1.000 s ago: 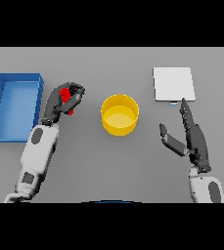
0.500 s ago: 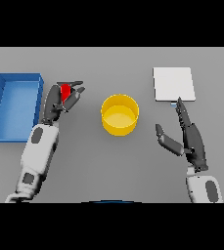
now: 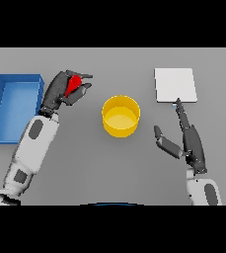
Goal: Pick up the red beaker and tilt it to pour out 1 green nut into yellow bowl. Pick up the yellow bowl and place it on the metallic measuring scale.
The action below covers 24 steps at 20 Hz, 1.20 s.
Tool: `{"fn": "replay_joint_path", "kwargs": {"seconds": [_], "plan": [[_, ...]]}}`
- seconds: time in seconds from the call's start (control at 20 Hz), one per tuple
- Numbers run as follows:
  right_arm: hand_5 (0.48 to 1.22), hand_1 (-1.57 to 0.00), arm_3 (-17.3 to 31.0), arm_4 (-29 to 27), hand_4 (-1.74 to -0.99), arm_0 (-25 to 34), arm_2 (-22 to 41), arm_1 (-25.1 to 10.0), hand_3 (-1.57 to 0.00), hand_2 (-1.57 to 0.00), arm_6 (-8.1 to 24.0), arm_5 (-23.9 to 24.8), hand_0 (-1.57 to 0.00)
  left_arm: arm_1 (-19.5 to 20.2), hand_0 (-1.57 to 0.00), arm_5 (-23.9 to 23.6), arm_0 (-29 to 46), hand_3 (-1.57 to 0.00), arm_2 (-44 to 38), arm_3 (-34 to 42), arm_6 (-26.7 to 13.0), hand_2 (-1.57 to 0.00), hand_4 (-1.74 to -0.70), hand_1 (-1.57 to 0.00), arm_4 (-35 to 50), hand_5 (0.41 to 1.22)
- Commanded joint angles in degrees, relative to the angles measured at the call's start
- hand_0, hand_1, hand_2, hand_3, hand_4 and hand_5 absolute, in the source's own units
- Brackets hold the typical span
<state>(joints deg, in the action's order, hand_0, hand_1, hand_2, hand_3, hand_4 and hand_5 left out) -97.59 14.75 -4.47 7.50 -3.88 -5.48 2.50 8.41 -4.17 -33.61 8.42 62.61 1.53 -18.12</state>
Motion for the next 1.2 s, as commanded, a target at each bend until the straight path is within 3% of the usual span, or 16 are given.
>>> {"fn": "replay_joint_path", "kwargs": {"seconds": [0.0, 0.2, 0.4, 0.65, 0.75, 0.8, 0.9, 1.15], "plan": [[0.694, 0.00, 0.0, -0.5, -1.243, -0.1, -0.2, 0.0, 0.00, 0.00, 0.3, -0.2, 0.00, 0.6, -1.56, 0.6, -0.2, -1.56, 1.3, 0.3, -0.6, -1.56, -1.73, -1.56, -1.1, 1.119], [0.710, 0.00, -0.4, 0.0, -1.243, -0.6, 0.4, 0.3, 0.00, 0.00, 0.8, -0.1, 0.00, 2.0, -1.56, 1.7, -1.1, -1.56, 4.0, 1.0, -2.4, -1.56, -1.73, -1.56, -2.4, 1.113], [0.719, 0.00, -0.5, -0.8, -1.260, -0.7, -0.4, -0.2, 0.00, 0.00, 0.9, -0.5, 0.00, 4.7, -1.57, 2.2, -6.1, -1.57, 12.4, -1.1, -4.6, -1.57, -1.74, -1.57, -12.0, 1.123], [0.722, 0.00, 0.0, -1.4, -1.268, -0.3, -0.4, 0.2, 0.00, 0.00, 0.6, -0.9, 0.00, 7.6, -1.57, 4.3, -13.5, -1.57, 22.3, -5.6, -4.6, -1.57, -1.74, -1.57, -23.0, 1.177], [0.717, 0.00, -0.7, -1.7, -1.264, -0.9, -0.2, 0.3, 0.00, 0.00, -0.4, -1.1, 0.00, 8.3, -1.57, 7.1, -16.9, -1.57, 25.7, -8.0, -3.6, -1.57, -1.74, -1.57, -25.6, 1.193], [0.715, 0.00, -0.8, -1.5, -1.261, -1.1, 0.0, 0.3, 0.00, 0.00, -1.3, -1.2, 0.00, 8.4, -1.57, 8.4, -17.9, -1.57, 27.4, -8.6, -3.1, -1.57, -1.69, -1.57, -26.8, 1.198], [0.697, 0.00, -0.8, -1.2, -1.258, -1.0, -0.1, 0.7, 0.00, 0.00, 0.1, -0.4, 0.00, 8.9, -1.57, 10.8, -21.0, -1.57, 31.0, -10.8, -2.0, -1.57, -1.61, -1.57, -29.6, 1.206], [0.657, 0.00, 0.8, -1.4, -1.220, -0.3, -0.7, 1.9, 0.00, 0.00, 0.6, 0.8, 0.00, 7.6, -1.57, 16.8, -27.5, -1.57, 38.6, -14.3, -0.3, -1.57, -1.69, -1.57, -33.7, 1.216]]}}
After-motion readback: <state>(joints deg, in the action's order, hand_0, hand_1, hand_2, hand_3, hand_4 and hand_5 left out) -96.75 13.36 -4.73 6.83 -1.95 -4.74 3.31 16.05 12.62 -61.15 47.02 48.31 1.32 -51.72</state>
